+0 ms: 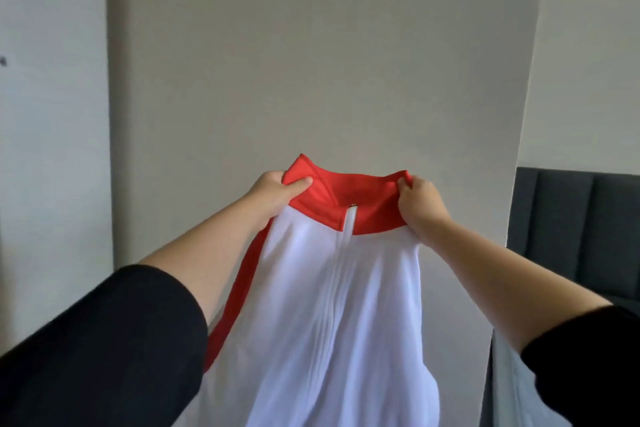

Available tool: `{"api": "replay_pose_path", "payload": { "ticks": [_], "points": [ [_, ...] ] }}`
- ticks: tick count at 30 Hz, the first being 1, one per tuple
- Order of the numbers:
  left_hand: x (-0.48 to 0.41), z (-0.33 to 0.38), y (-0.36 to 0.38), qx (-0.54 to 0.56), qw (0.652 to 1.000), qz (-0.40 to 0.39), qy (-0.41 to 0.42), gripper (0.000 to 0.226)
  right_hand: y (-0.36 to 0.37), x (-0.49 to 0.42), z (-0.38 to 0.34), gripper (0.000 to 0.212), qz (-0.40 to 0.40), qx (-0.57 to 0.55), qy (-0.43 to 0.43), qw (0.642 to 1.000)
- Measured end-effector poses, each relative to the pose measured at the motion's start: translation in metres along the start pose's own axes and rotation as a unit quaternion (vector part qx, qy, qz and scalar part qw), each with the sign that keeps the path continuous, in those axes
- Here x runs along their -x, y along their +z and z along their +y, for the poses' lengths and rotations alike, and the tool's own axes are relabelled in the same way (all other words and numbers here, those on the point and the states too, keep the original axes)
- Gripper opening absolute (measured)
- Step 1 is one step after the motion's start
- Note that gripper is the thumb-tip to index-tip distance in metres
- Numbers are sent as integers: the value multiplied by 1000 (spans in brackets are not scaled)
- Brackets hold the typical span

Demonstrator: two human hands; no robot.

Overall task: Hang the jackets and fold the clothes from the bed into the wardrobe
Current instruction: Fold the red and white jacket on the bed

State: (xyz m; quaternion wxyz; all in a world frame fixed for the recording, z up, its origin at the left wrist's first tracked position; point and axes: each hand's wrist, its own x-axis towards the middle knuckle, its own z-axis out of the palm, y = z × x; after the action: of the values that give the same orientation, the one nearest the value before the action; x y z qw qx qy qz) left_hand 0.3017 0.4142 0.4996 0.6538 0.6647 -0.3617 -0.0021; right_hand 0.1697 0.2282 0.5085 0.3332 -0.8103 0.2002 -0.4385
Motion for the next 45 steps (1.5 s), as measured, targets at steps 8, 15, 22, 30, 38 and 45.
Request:
{"api": "replay_pose_path", "payload": {
  "ticks": [8,15,22,30,38,45],
  "points": [
    [8,10,-28,-137,967,-212,-47,20,-8,12,12,51,-249,-247,87,933],
    [8,4,-15,171,984,-55,-14,17,-29,13,12,7,-250,-355,46,900],
    [14,-16,-3,3,987,-139,-79,29,-36,21,34,19,-145,-223,57,962],
    [37,-40,30,-80,951,-292,-62,20,-46,24,37,17,-43,-257,56,964],
    [31,-39,44,65,978,-184,-72,13,-75,30,63,28,-166,-89,40,981],
    [32,-24,30,101,929,-337,-113,64,-108,33,84,39,-383,-223,89,892]
  ]
}}
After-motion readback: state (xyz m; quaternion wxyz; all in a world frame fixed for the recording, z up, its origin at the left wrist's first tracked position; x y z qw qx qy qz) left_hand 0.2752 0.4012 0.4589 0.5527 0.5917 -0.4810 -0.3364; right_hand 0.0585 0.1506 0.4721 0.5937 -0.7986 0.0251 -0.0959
